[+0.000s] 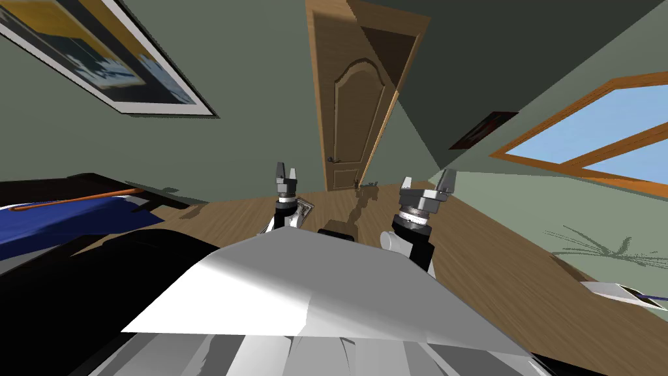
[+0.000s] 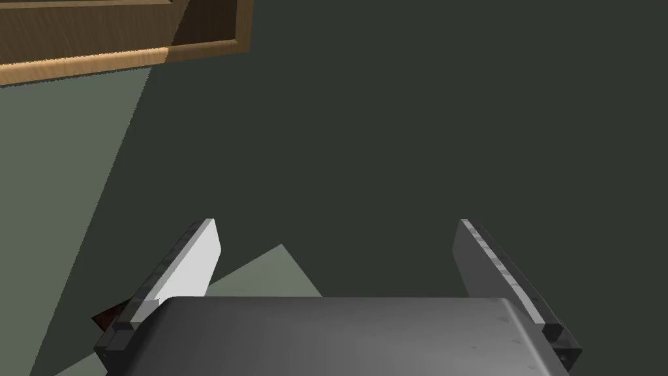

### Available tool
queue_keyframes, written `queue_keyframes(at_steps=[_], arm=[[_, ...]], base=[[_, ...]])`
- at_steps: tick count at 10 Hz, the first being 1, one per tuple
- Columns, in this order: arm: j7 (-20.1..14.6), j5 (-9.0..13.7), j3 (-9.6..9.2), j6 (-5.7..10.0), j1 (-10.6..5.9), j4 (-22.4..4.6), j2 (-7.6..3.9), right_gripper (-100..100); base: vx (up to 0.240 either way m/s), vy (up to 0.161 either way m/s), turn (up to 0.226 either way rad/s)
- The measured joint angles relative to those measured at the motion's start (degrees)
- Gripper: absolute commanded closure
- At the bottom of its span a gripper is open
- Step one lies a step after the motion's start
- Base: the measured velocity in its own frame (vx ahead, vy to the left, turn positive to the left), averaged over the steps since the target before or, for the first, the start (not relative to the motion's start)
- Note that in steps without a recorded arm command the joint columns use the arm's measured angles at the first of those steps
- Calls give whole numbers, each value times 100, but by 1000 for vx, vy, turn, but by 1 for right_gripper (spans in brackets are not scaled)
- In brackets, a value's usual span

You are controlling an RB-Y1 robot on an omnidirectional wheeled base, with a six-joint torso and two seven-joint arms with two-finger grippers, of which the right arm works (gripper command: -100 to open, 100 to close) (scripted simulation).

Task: Pull the door open

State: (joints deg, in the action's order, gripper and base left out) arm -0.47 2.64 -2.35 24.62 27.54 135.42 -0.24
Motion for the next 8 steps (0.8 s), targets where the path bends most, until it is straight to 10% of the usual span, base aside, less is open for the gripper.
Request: queue_keyframes(at_steps=[8], arm=[[17, 29, 120, 148, -406, -967, -180, -100]], base=[[73, 31, 72]])
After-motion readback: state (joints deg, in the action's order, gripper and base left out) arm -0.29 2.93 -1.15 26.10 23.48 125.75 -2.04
